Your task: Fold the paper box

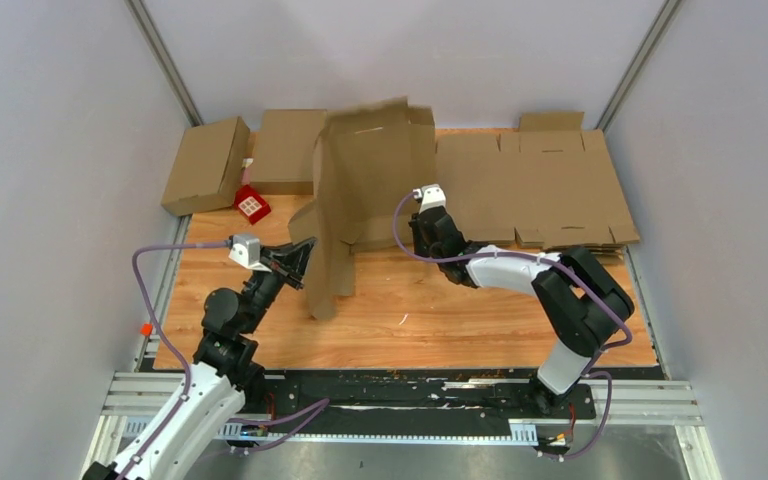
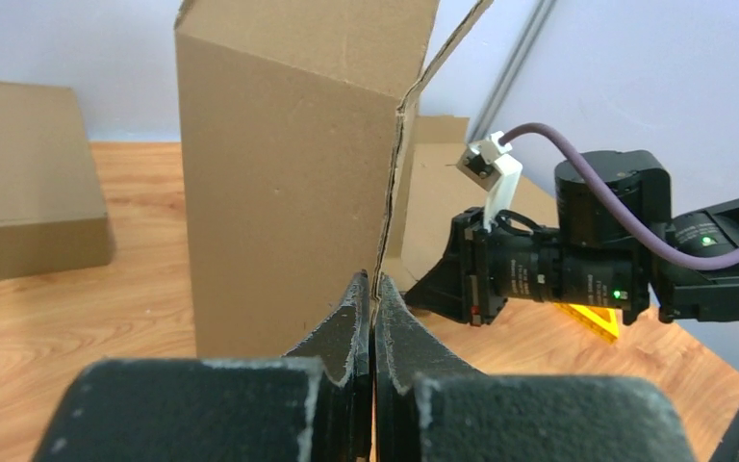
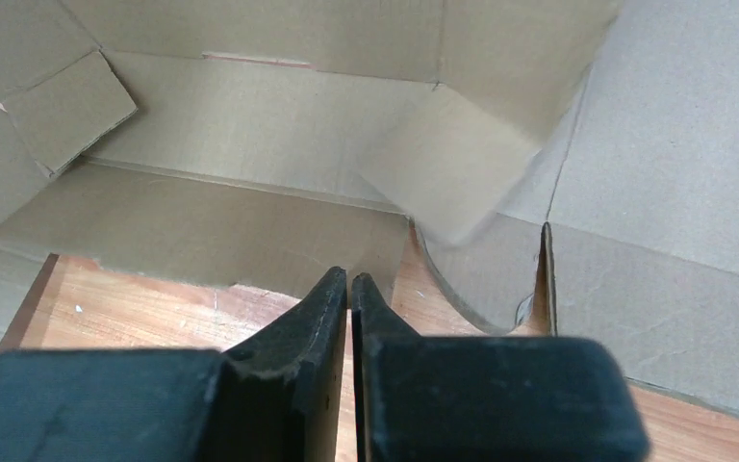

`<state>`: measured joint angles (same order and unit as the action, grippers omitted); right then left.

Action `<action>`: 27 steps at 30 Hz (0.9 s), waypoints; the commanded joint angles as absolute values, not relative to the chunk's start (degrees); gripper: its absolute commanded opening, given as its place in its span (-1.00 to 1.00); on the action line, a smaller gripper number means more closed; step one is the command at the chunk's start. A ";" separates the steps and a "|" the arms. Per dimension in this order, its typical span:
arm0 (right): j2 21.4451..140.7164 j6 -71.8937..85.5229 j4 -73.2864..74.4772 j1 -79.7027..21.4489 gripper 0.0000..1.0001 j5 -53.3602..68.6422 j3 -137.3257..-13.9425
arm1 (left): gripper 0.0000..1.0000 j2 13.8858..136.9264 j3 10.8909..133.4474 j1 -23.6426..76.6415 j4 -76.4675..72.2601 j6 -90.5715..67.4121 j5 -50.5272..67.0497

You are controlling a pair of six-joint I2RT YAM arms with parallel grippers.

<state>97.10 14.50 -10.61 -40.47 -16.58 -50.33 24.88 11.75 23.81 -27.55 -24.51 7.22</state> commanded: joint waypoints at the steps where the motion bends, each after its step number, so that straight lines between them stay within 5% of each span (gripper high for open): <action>1: 97.03 15.93 -11.11 -40.77 -0.78 -15.21 -51.73 | -0.97 22.79 9.75 23.95 -16.39 -24.69 4.57; 5: 96.89 14.83 -9.78 -40.72 -0.60 -15.10 -52.78 | -0.94 23.16 10.57 23.91 -15.01 -25.66 8.40; 9: 93.90 12.73 -9.39 -39.56 0.02 -14.01 -52.89 | -0.94 24.07 12.14 23.91 -12.85 -23.32 9.80; 15: 88.46 10.16 -9.99 -35.43 0.60 -8.91 -52.40 | -0.91 23.19 13.27 23.91 -10.44 -20.92 10.04; 17: 87.33 11.02 -10.91 -33.54 0.97 -9.66 -52.62 | -0.88 22.65 13.27 23.91 -10.15 -20.83 10.29; 22: 88.36 8.94 -18.15 -30.06 1.00 -10.47 -52.75 | -0.87 21.20 13.57 23.91 -7.60 -20.48 8.71; 27: 91.72 9.57 -18.24 -22.74 0.97 5.19 -57.40 | -0.86 20.12 14.23 23.91 -5.72 -20.50 7.91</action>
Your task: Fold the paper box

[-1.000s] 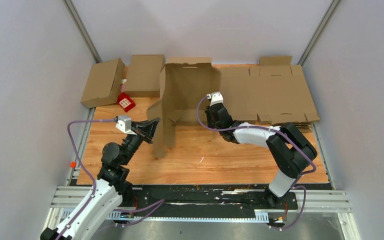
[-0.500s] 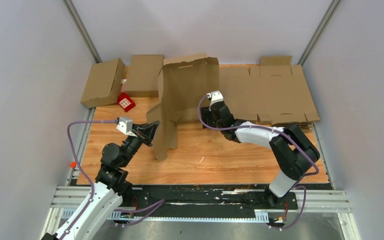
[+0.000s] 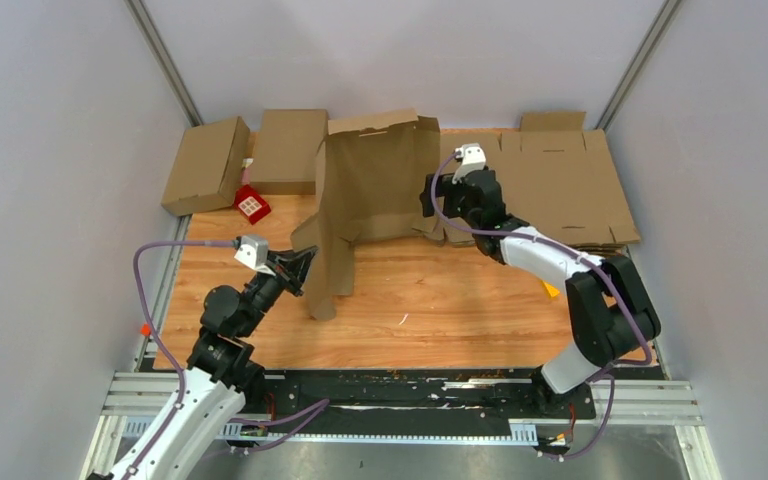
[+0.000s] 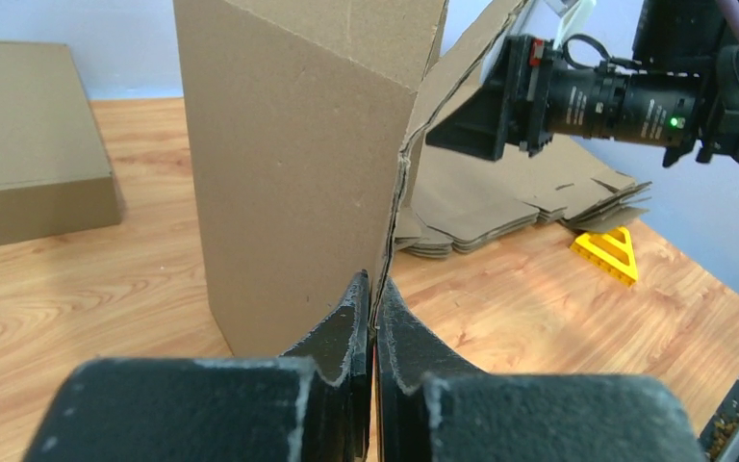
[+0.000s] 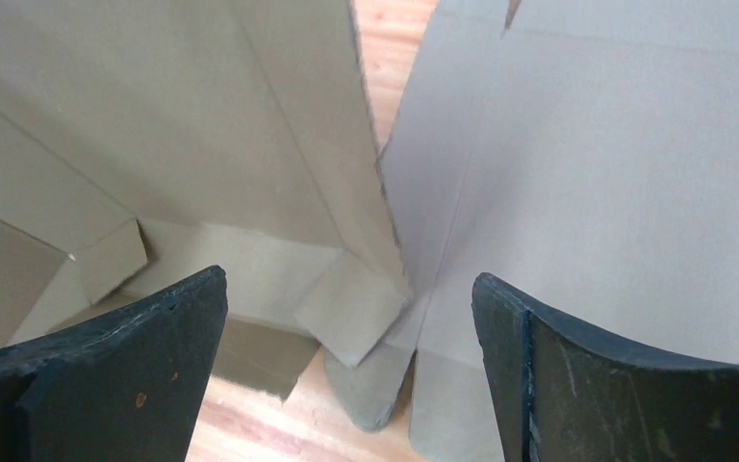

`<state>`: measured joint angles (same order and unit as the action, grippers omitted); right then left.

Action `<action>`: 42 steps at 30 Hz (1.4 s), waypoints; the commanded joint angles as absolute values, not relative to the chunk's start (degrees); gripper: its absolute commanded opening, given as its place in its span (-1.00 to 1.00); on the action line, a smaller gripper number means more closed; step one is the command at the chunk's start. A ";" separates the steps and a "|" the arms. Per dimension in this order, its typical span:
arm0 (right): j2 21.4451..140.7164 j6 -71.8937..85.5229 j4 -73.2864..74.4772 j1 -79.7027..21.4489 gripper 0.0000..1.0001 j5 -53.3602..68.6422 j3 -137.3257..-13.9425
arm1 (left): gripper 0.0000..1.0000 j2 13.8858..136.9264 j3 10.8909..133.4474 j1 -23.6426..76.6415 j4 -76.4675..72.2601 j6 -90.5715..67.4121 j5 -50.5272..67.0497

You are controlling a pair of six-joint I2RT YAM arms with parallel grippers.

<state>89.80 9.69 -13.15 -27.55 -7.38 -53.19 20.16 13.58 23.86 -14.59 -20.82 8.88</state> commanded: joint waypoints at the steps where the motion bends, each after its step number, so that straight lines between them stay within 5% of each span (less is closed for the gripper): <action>1: 92.31 10.27 -20.48 -20.16 0.96 9.37 -57.11 | -0.86 19.94 14.31 23.91 -5.33 -20.48 7.84; 6: 97.52 8.85 -24.35 -16.27 0.90 19.93 -60.59 | -0.84 18.81 14.24 23.93 -3.80 -19.97 7.73; 13: 103.80 8.88 -22.67 -17.20 0.49 26.83 -65.75 | -0.82 17.04 13.18 23.91 -3.03 -18.83 6.56; 15: 104.22 8.67 -23.22 -18.09 0.22 27.32 -65.43 | -0.82 16.41 13.16 23.91 -2.42 -18.22 6.04; 17: 104.17 9.01 -22.97 -19.06 -0.26 26.92 -65.24 | -0.82 15.83 13.24 23.91 -1.61 -17.78 5.42; 23: 98.67 8.89 -21.97 -23.52 -0.91 16.77 -60.87 | -0.71 11.95 12.76 23.91 0.99 -18.32 2.12; 29: 92.57 7.63 -22.27 -28.77 -1.00 7.49 -55.17 | -0.07 7.05 12.13 23.91 6.94 -19.59 -8.19; 32: 90.18 7.02 -23.92 -30.16 -1.00 5.41 -51.99 | -0.07 6.83 11.53 23.90 6.47 -19.56 -10.14; 38: 86.60 4.11 -25.61 -32.22 -1.00 1.79 -48.17 | -0.68 8.62 11.21 23.91 5.15 -18.22 -11.09; 42: 85.99 3.83 -26.02 -33.26 -1.00 1.21 -48.19 | -0.35 9.05 11.06 23.91 5.01 -17.76 -9.88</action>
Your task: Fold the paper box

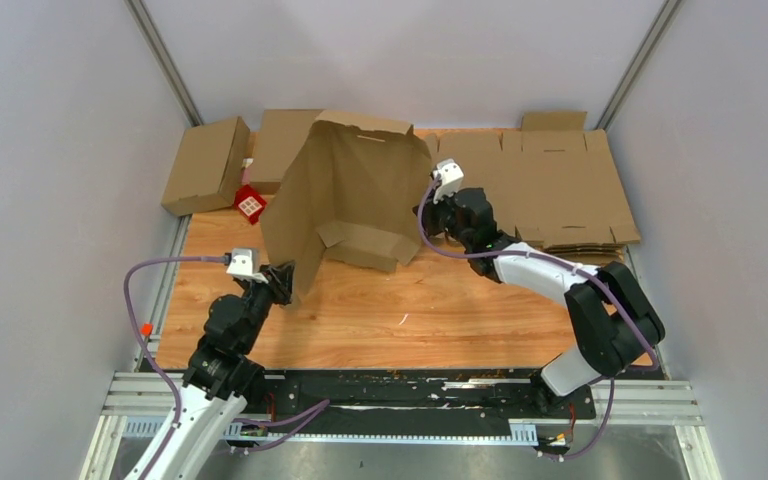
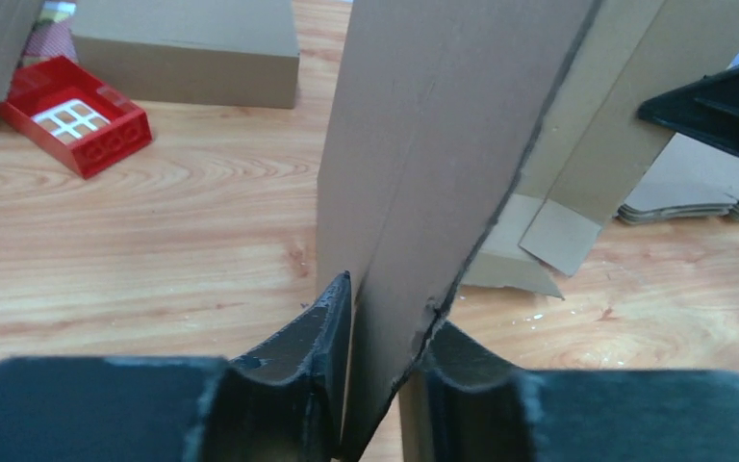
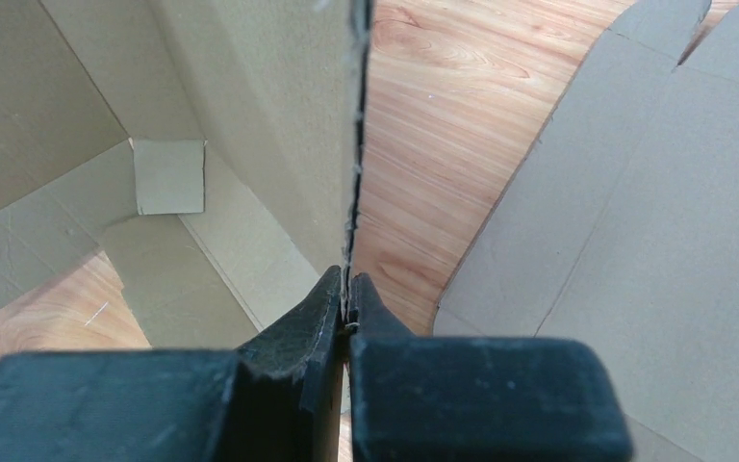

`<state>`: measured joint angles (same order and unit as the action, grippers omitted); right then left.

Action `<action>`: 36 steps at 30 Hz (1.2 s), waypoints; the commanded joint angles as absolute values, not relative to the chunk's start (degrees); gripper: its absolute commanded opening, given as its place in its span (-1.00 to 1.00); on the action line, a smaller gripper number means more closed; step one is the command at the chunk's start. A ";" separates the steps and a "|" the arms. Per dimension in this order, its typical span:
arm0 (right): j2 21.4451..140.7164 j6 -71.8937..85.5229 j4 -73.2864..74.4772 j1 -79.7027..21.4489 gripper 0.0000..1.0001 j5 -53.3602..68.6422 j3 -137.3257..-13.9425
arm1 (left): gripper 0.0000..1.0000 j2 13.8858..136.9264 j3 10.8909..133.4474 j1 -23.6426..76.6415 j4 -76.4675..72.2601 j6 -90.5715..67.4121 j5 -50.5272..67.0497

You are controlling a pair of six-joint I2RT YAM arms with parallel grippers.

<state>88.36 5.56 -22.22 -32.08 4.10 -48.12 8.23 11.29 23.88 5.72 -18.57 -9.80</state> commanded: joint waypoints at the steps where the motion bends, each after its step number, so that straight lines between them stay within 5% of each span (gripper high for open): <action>1: 85.73 3.35 -25.75 -33.78 -1.00 0.62 -48.31 | -0.29 9.07 11.00 23.91 5.01 -17.72 -9.85; 8: 83.07 -1.67 -26.78 -36.56 -1.00 -4.74 -44.86 | 0.23 8.89 11.58 23.91 5.01 -17.18 -11.74; 20: 79.63 -3.34 -25.09 -36.83 -0.96 -5.85 -42.95 | 0.70 5.82 16.44 23.91 5.20 -22.36 -14.45; 26: 79.58 -3.26 -24.24 -36.89 -0.96 -6.64 -43.42 | 0.27 5.34 15.91 23.91 0.28 -22.16 -13.18; 29: 80.24 -2.05 -20.72 -36.87 -0.95 -8.54 -45.50 | -0.60 5.48 14.93 23.95 -3.11 -20.57 -11.30; 31: 80.41 -1.05 -19.47 -36.85 -0.92 -7.85 -46.25 | -0.95 5.94 13.94 23.91 -4.66 -19.52 -9.80; 36: 80.91 2.09 -19.83 -36.79 -0.75 -4.99 -46.65 | -1.00 7.14 12.82 23.91 -3.91 -18.33 -7.99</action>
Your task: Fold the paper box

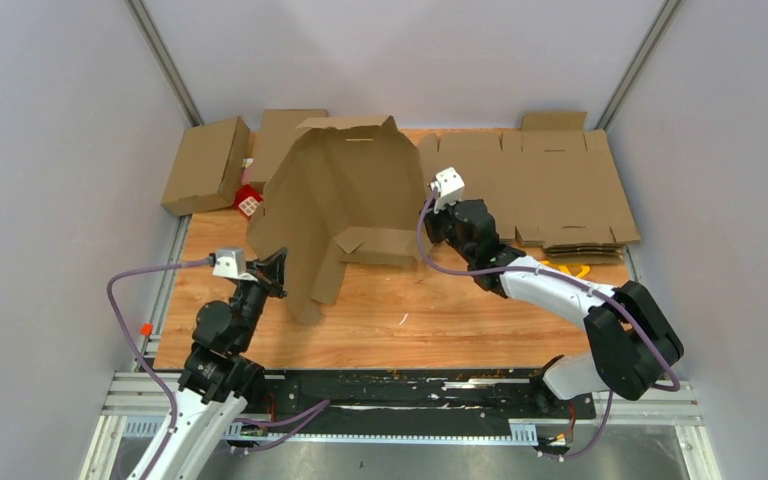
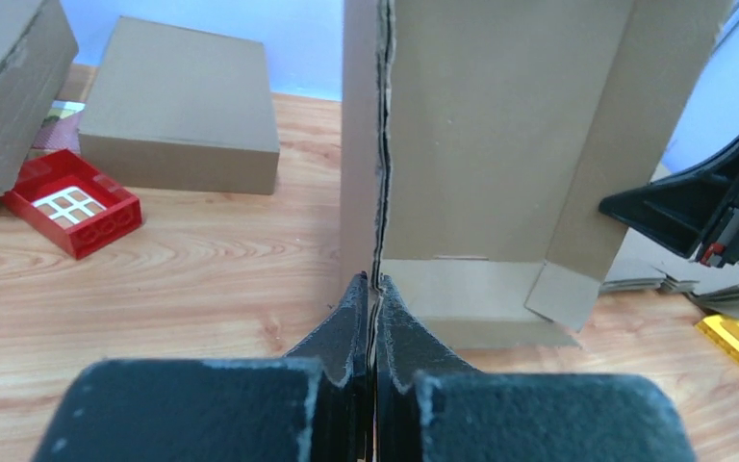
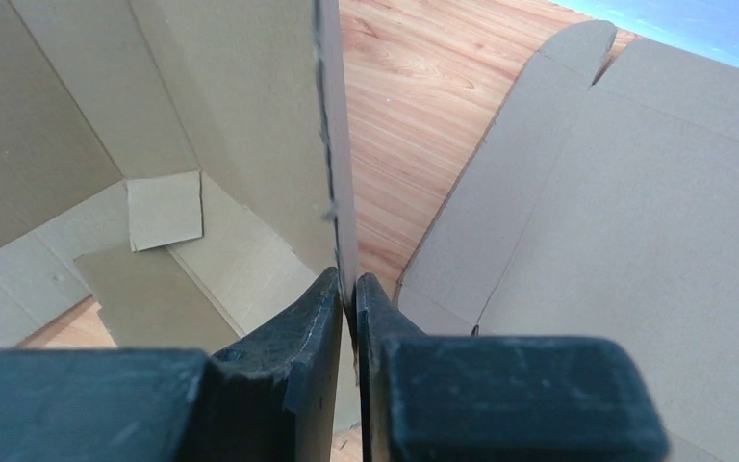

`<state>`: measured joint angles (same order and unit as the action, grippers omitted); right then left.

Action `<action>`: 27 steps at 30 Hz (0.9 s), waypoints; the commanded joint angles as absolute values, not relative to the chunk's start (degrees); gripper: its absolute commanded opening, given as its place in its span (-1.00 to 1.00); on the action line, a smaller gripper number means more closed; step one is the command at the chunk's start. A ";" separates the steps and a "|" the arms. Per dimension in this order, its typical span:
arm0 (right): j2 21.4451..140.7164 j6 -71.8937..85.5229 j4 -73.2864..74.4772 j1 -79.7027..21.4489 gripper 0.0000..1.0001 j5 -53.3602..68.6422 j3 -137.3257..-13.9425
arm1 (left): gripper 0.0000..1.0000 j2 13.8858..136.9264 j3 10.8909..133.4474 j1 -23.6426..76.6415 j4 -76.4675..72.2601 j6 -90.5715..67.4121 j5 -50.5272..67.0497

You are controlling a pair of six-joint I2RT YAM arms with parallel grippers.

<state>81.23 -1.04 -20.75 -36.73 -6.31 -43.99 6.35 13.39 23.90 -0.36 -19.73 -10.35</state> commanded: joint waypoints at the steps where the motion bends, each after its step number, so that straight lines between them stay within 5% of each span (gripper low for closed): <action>1: 81.33 2.88 -18.42 -36.80 -0.77 -5.15 -47.59 | -1.00 7.18 12.67 23.91 -3.35 -17.96 -7.52; 9: 84.70 5.99 -15.30 -36.26 -0.79 -4.66 -50.25 | -1.00 5.30 11.32 23.91 -4.64 -15.27 -2.02; 15: 86.59 8.89 -14.70 -35.36 -1.00 -1.87 -51.66 | -1.00 5.33 9.57 23.91 -11.19 -15.45 6.70; 20: 86.75 6.98 -15.37 -35.31 -0.46 0.27 -50.74 | -1.00 6.12 9.78 23.91 -12.65 -16.13 10.10; 27: 86.75 2.85 -16.83 -33.10 -0.24 -3.64 -49.77 | -1.00 7.76 11.21 23.92 -11.70 -15.57 12.36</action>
<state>86.94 4.78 -14.70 -34.46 -2.98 -49.60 6.79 9.28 23.90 -9.78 -16.29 8.62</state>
